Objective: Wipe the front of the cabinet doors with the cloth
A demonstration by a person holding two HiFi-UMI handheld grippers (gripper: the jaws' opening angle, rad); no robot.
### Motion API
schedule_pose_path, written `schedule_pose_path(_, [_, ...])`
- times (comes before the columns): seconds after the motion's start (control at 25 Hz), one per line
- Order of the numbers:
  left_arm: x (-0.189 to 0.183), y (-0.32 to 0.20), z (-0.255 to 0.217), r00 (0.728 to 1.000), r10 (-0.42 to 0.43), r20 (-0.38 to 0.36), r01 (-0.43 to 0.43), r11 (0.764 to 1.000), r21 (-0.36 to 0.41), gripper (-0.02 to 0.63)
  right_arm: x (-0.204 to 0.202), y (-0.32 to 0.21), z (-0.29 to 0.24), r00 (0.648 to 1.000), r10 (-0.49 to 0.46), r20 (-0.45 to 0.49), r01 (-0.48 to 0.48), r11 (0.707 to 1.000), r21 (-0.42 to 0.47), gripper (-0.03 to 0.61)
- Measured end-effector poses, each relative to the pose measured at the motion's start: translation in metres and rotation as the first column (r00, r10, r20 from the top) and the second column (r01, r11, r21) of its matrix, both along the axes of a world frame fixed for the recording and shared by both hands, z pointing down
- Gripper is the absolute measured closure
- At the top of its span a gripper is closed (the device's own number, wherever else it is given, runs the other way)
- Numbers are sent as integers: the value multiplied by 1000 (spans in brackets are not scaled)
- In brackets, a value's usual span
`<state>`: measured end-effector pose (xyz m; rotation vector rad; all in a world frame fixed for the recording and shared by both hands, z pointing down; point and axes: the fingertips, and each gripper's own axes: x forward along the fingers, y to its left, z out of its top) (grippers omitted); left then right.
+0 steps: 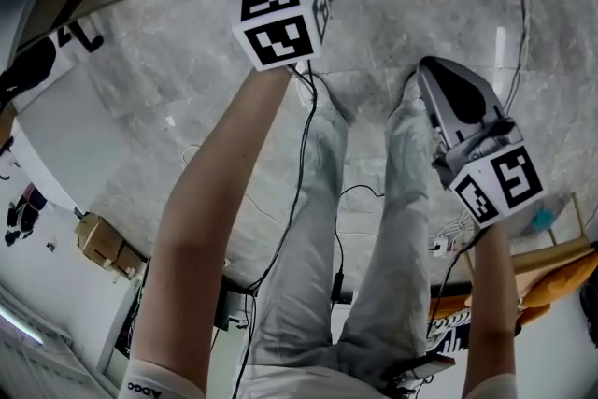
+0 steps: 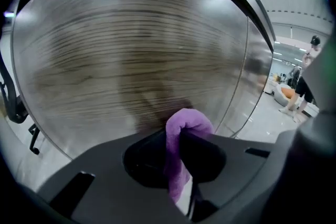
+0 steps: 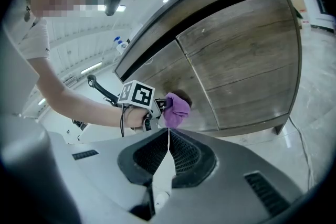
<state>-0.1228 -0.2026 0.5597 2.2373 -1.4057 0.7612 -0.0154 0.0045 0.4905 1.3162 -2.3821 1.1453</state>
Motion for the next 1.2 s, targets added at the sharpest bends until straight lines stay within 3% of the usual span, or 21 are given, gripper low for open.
schedule_pose_path(0.24, [-87, -8, 8, 998, 11, 55, -11, 1000, 3, 568, -73, -11, 7, 999, -28, 16, 28, 1000, -5, 551])
schedule_pose_path(0.44, [-131, -10, 9, 997, 14, 70, -14, 1000, 7, 568, -116, -24, 7, 997, -69, 20, 69, 998, 0, 551])
schedule_pose_path(0.6, [-167, -16, 12, 997, -41, 70, 41, 999, -5, 568, -139, -42, 3, 995, -94, 26, 93, 996, 15, 551])
schedule_pose_path(0.8, [-221, -17, 18, 978, -177, 107, 180, 983, -21, 568, -145, -47, -1, 992, -124, 23, 124, 992, 23, 551])
schedule_pose_path(0.92, [-241, -17, 18, 968, -194, 160, 197, 980, -2, 568, -141, -47, 1, 990, -142, 22, 141, 990, 17, 551])
schedule_pose_path(1.08, [-250, -12, 20, 951, -250, 179, 252, 968, 12, 568, -132, -41, 8, 988, -151, 31, 151, 989, 6, 551])
schedule_pose_path(1.2, [-232, 3, 25, 948, -257, 188, 262, 965, -3, 568, -120, -34, 10, 985, -168, 42, 168, 986, 2, 551])
